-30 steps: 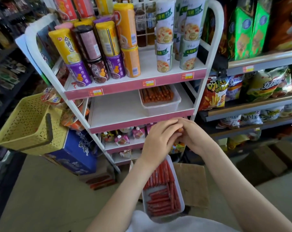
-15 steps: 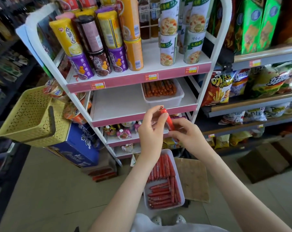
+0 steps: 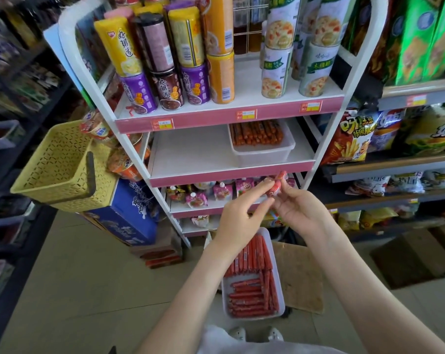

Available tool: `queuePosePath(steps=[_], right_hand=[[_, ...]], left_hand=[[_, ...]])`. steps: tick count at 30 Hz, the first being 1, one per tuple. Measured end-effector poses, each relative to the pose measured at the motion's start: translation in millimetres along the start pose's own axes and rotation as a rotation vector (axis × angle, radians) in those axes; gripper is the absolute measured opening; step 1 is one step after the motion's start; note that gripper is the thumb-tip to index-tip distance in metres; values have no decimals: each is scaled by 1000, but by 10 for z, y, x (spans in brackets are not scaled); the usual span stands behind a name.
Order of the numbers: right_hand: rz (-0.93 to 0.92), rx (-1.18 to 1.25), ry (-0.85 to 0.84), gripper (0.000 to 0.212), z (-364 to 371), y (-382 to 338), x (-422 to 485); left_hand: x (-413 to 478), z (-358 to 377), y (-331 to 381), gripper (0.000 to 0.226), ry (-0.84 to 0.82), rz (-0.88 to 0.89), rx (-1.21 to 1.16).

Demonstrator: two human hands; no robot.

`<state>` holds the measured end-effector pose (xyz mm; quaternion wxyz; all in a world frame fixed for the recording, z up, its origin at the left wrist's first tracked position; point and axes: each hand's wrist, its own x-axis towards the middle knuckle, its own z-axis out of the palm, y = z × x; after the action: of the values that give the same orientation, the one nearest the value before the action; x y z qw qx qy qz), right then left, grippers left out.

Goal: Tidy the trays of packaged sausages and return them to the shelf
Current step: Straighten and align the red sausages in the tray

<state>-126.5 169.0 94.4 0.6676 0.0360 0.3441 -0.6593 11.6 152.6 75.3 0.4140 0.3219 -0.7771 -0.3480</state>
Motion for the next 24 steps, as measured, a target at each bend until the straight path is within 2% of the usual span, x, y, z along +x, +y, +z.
queuePosePath(steps=[2, 5, 9, 13, 16, 19, 21, 24], right_hand=[[37, 43, 21, 17, -20, 32, 47], [82, 63, 65, 16, -41, 53, 120], [127, 38, 113, 21, -92, 65, 261], [163, 9, 150, 22, -231, 166, 498], [163, -140, 181, 19, -583, 322, 851], [161, -304, 261, 18, -1107, 595, 1222], [107, -539, 400, 11, -1514, 871, 1416], [55, -1037, 524, 17, -2076, 1323, 1576]], left_hand=[[32, -6, -79, 31, 90, 51, 85], [68, -12, -168, 28, 90, 86, 157], [37, 40, -298, 34, 25, 31, 145], [-33, 209, -534, 24, 116, -4, 281], [-159, 341, -854, 19, 97, -134, 305], [-456, 495, -1389, 18, -67, -325, 310], [-749, 593, -1765, 17, -144, -460, 374], [-1236, 743, -2292, 15, -286, -590, 454]])
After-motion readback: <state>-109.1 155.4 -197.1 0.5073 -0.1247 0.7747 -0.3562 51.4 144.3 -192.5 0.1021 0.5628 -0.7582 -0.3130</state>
